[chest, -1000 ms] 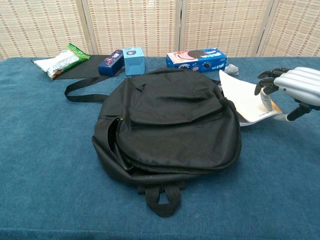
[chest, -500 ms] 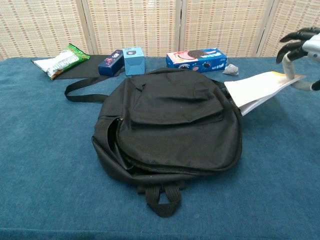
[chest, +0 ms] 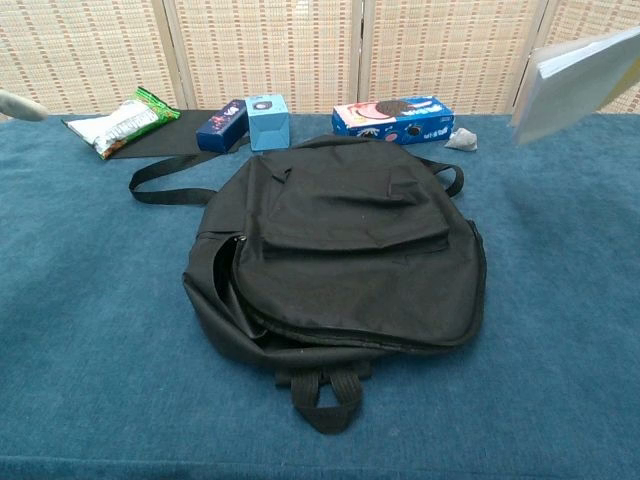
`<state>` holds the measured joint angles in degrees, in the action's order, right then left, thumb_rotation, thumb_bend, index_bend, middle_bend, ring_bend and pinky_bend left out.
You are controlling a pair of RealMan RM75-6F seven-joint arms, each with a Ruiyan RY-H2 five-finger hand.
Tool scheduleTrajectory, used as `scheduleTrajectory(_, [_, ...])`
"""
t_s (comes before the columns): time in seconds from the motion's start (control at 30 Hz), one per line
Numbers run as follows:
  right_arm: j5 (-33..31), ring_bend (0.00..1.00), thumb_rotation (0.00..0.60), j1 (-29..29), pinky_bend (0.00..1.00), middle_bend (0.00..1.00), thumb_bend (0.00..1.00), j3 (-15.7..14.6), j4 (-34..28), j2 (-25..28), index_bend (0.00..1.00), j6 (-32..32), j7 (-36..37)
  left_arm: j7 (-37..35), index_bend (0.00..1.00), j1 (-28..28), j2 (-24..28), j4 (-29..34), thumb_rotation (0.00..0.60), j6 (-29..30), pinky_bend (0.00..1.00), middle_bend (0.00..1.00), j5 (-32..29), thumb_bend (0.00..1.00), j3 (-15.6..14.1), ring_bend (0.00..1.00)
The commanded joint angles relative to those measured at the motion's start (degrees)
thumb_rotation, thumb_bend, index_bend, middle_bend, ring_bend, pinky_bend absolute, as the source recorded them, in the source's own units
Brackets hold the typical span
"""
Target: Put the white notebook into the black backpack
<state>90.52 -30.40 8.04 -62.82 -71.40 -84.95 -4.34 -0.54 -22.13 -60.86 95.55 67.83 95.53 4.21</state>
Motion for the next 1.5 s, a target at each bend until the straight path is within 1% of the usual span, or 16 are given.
scheduleTrajectory(0.03, [-0.34,0.12,0.600,0.49,0.09,0.32,0.64,0.93,-2.12,1.90,0.60,-0.70,-1.53,0.12,0.13,-3.43,-1.54,0.41,0.600,-2.93,0.03,0.07,2.30,0.25,-0.21,0.06])
scheduleTrajectory(0.2, [-0.79,0.12,0.600,0.89,0.09,0.32,0.64,1.79,-4.19,3.73,0.60,-0.96,-2.44,-0.07,0.13,-8.42,-4.09,0.21,0.600,-7.63,0.03,0.07,4.07,0.25,-0.10,0.06])
scheduleTrajectory(0.4, [-1.00,0.12,0.600,1.38,0.09,0.32,0.64,2.18,-5.02,4.64,0.60,-0.94,-2.70,-0.57,0.13,-14.10,-8.80,-2.68,0.600,-13.24,0.03,0.07,3.15,0.25,0.77,0.06])
scheduleTrajectory(0.5, [-1.06,0.12,0.600,1.56,0.09,0.32,0.64,2.25,-5.04,4.86,0.60,-0.73,-2.71,-0.17,0.13,-16.77,-11.17,-4.31,0.600,-16.41,0.03,0.07,1.88,0.25,1.04,0.06])
scheduleTrajectory(0.77, [-1.07,0.11,0.600,1.78,0.09,0.32,0.64,2.33,-4.92,5.01,0.60,-0.14,-2.74,2.30,0.12,-21.65,-16.69,-7.47,0.600,-22.28,0.03,0.07,-2.89,0.25,2.25,0.06])
scheduleTrajectory(0.93, [-1.34,0.12,0.600,2.02,0.09,0.32,0.64,2.56,-4.75,4.98,0.60,-0.04,-2.47,3.04,0.12,-24.11,-19.38,-8.58,0.600,-24.48,0.03,0.07,-5.44,0.25,2.86,0.06])
scheduleTrajectory(1.03, [-1.36,0.12,0.600,2.19,0.09,0.32,0.64,2.63,-4.58,4.91,0.60,-0.14,-2.24,4.60,0.12,-24.93,-20.69,-8.75,0.600,-24.24,0.03,0.07,-6.51,0.25,3.33,0.06])
scheduleTrajectory(1.2, [-1.28,0.11,0.600,2.54,0.09,0.32,0.64,2.68,-4.12,4.68,0.60,-0.52,-1.68,6.81,0.12,-26.02,-21.33,-7.11,0.600,-24.52,0.03,0.07,-8.96,0.25,3.91,0.06])
scheduleTrajectory(1.37, [-1.13,0.11,0.600,2.85,0.09,0.32,0.64,2.66,-3.78,4.62,0.60,-0.81,-1.16,8.02,0.12,-27.06,-22.21,-6.11,0.600,-24.98,0.03,0.07,-10.40,0.25,3.78,0.06])
scheduleTrajectory(1.5, [-1.01,0.11,0.600,3.07,0.09,0.32,0.64,2.66,-3.69,4.67,0.60,-0.99,-0.77,9.82,0.12,-28.36,-23.40,-6.75,0.600,-26.83,0.03,0.07,-11.68,0.25,2.92,0.06])
